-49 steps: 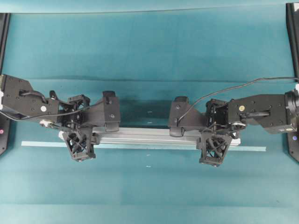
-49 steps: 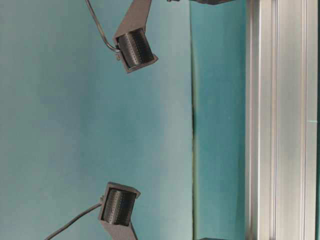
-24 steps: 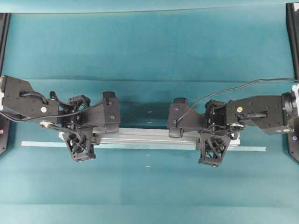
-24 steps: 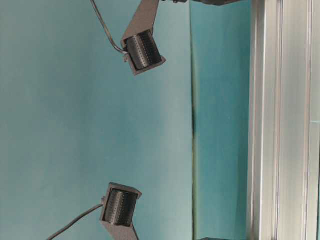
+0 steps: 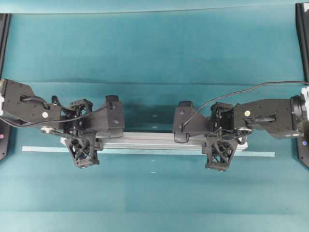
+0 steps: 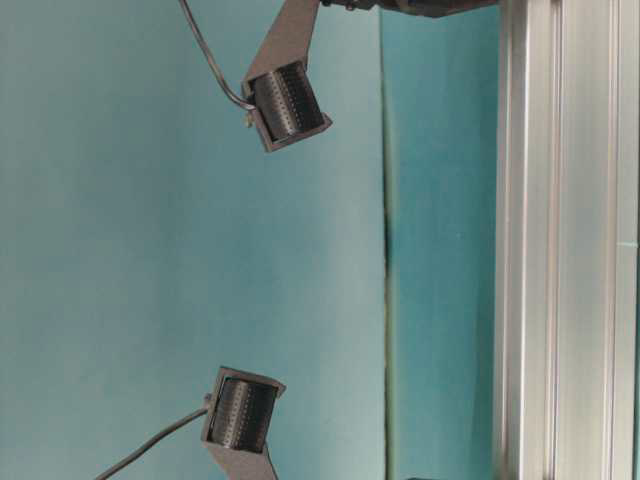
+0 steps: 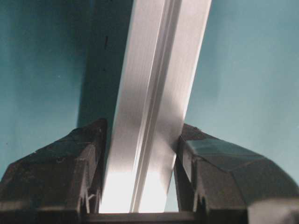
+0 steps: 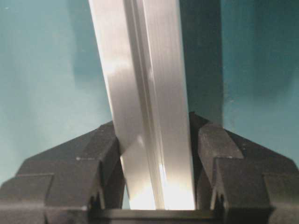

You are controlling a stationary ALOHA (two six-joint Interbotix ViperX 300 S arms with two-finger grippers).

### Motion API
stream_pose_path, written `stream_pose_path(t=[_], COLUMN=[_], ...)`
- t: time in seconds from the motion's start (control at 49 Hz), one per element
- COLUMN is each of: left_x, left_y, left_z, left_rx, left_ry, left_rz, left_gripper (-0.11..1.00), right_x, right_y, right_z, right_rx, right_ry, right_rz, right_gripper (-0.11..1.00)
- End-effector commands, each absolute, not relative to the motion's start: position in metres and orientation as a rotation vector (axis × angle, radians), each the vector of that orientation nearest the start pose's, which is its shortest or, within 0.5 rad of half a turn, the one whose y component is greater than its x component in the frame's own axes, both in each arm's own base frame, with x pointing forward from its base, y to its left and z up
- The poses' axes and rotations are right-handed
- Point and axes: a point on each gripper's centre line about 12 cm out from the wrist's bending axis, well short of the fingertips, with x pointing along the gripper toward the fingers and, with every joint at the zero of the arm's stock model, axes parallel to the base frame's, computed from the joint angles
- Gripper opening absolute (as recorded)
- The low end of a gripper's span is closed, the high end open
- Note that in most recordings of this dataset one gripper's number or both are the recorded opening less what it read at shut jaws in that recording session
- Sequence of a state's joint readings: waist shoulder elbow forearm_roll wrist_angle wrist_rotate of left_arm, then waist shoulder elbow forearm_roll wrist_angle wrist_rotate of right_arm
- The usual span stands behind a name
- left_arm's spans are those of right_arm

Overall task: Lift the metal rail with both hands.
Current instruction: 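Hold the rail steady in both grippers just above the table, then lower the rail onto the table and open both grippers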

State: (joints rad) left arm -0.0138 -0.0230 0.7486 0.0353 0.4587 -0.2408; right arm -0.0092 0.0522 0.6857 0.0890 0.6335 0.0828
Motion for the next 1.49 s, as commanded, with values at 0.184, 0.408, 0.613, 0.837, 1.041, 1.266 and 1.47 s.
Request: stream_pose_path(t=[0.184,0.408,0.613,0.837,1.041,1.266,1.47], left_x=[0.3246,0.3251,0.3283,0.3283,0.3278,0.3283,0.3293], left_y=[-0.0040,-0.0041,-0.0043,-0.0043,-0.0038,-0.0033,-0.0039], left_z=[0.1201,0.1175,0.1186,0.1166,0.1168,0.1171,0.1179], left_rx=[-0.219,-0.218,-0.220,-0.222,-0.225,-0.223,-0.221], left_ry=[1.169,1.136,1.107,1.113,1.116,1.111,1.098], left_rz=[0.154,0.145,0.141,0.143,0.147,0.145,0.140], left_gripper=[0.32,0.32,0.32,0.32,0.49,0.92,0.91], right_x=[0.3270,0.3244,0.3252,0.3262,0.3259,0.3270,0.3274], right_y=[-0.0047,-0.0045,-0.0040,-0.0042,-0.0041,0.0001,0.0005], right_z=[0.1074,0.1049,0.1048,0.1051,0.1050,0.1048,0.1053], right_rx=[0.176,0.178,0.192,0.190,0.189,0.168,0.167], right_ry=[1.343,1.348,1.338,1.329,1.332,1.318,1.314], right_rz=[-0.082,-0.083,-0.087,-0.086,-0.085,-0.066,-0.065], right_gripper=[0.39,0.39,0.39,0.39,0.58,1.00,0.99])
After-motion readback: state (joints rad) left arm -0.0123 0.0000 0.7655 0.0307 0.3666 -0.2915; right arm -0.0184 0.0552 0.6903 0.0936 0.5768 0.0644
